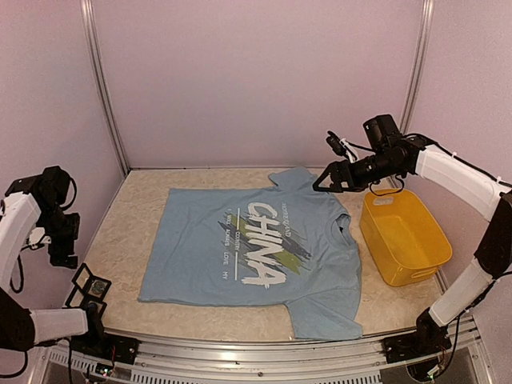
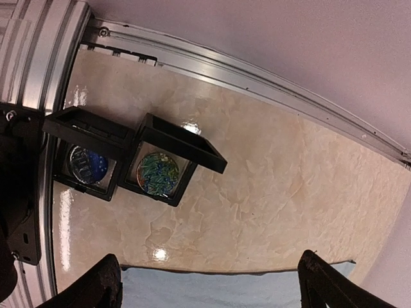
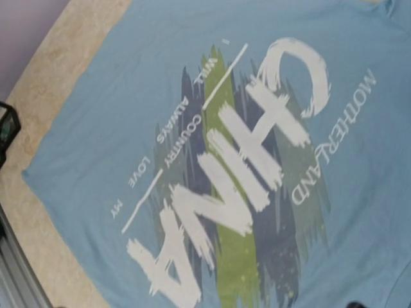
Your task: Pin the brooch onto the clothing
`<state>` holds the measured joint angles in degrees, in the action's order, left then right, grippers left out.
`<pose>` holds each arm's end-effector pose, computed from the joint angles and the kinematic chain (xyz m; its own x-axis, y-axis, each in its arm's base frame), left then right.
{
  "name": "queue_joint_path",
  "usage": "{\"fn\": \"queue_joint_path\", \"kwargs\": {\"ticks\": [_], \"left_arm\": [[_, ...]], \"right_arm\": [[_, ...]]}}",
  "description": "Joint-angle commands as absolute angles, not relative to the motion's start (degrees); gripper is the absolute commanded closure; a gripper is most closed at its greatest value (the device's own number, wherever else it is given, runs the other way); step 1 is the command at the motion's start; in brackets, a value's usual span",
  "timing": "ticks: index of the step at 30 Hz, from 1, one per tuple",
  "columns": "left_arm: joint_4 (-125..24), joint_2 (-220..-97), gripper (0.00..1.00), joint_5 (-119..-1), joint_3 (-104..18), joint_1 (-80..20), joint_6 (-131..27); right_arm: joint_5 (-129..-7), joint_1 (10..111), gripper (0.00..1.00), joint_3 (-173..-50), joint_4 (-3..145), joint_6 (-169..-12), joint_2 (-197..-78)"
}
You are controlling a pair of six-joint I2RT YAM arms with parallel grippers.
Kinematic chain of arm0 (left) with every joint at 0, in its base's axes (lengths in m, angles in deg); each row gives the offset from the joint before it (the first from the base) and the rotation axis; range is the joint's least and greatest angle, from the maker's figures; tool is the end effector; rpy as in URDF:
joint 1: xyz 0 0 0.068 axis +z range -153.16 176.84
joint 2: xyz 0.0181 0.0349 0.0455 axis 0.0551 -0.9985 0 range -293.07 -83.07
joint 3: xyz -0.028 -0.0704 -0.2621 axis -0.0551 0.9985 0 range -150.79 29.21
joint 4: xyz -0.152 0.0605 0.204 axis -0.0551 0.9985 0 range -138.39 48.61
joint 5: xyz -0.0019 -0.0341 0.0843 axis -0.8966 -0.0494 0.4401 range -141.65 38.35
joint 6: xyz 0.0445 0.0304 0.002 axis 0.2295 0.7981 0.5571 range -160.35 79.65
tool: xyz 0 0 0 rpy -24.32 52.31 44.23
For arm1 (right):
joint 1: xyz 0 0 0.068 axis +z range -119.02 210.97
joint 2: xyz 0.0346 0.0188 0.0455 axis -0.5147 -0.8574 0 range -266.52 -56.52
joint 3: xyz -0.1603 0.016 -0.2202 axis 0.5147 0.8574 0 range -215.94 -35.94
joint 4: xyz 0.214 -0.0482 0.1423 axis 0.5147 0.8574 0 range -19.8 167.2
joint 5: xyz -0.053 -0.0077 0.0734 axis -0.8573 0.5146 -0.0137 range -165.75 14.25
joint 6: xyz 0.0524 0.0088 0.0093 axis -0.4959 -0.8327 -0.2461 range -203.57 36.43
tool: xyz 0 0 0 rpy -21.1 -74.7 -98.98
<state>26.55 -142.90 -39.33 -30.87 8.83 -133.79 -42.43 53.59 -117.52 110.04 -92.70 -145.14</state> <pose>0.1557 0.0408 0.2979 0.3143 -0.9302 -0.1896 -0.9263 -0.2567 -0.2759 0.3017 0.1470 0.3312 -0.7713 -0.1776 -0.6112 -0.5526 0.6635 0.5045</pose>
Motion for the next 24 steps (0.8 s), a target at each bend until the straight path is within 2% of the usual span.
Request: {"fn": "queue_joint_path", "kwargs": {"ticks": [1, 8, 13, 24], "left_arm": [[25.0, -141.8, 0.09, -38.6, -27.8, 9.4, -144.9], [21.0, -147.0, 0.12, -45.2, -22.8, 11.7, -142.5], [17.9, -146.3, 0.12, -44.2, -21.4, 12.3, -145.3], [18.1, -153.8, 0.11, -40.0, -21.7, 16.7, -142.7]], "right_arm": [[-44.2, 55.6, 0.11, -120.3, 115.4, -93.4, -145.1], [-44.6, 56.7, 0.14, -125.8, 122.7, -91.6, -146.7], [-43.3, 56.8, 0.17, -127.2, 125.9, -91.6, -147.6], [-42.2, 57.0, 0.18, -130.2, 131.7, -90.8, -151.0]]}}
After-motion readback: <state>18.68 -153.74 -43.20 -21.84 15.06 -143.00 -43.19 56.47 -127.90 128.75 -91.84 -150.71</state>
